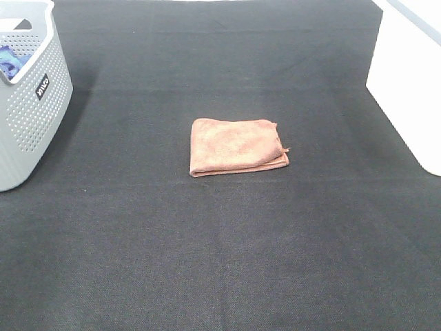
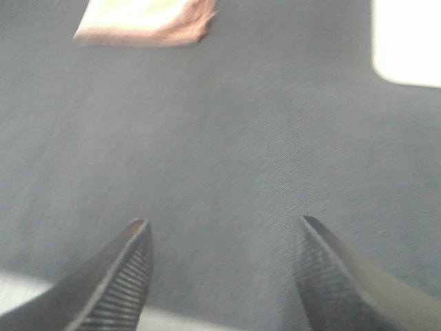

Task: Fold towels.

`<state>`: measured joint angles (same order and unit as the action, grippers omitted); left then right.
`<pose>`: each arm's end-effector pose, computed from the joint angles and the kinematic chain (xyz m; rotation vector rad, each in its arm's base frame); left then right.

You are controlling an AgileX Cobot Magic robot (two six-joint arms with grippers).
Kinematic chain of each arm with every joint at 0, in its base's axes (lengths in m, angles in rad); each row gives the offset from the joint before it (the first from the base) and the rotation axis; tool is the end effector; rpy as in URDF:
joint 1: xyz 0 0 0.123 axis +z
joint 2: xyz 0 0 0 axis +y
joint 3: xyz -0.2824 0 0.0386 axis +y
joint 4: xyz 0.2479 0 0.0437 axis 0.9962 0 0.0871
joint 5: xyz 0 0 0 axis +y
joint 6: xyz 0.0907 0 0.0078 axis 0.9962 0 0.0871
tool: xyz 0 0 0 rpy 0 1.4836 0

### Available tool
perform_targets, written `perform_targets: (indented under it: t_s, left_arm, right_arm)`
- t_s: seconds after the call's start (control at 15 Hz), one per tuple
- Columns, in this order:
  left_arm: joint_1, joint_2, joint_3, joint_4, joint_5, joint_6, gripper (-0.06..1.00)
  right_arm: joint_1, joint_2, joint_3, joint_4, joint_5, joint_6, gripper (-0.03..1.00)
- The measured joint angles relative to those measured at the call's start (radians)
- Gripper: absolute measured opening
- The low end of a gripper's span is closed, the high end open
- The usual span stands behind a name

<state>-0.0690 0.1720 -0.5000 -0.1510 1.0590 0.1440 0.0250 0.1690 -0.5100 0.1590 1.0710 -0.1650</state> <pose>0.0205 -0.0134 0.2767 0.2256 2.1955 -0.1449 0.0192 0.0131 0.2789 -0.2020 2.1943 0.1186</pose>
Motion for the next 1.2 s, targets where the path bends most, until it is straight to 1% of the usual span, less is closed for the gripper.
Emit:
perform_targets:
  t_s: [0.07, 0.2, 0.33, 1.2]
  left_arm:
    - [0.037, -0.049, 0.000, 0.000, -0.001, 0.000, 0.65]
    - [0.064, -0.174, 0.000, 0.000, -0.001, 0.000, 0.65]
    - [0.064, -0.176, 0.000, 0.002, -0.001, 0.000, 0.65]
    - [0.064, -0.178, 0.000, 0.003, -0.001, 0.002, 0.65]
  right_arm:
    - [-0.017, -0.035, 0.000, 0.000, -0.001, 0.000, 0.58]
    - [-0.025, -0.130, 0.000, 0.002, 0.000, 0.000, 0.58]
    - [-0.025, -0.171, 0.001, 0.007, -0.001, 0.000, 0.58]
    - [-0.025, -0.173, 0.001, 0.019, -0.001, 0.000, 0.58]
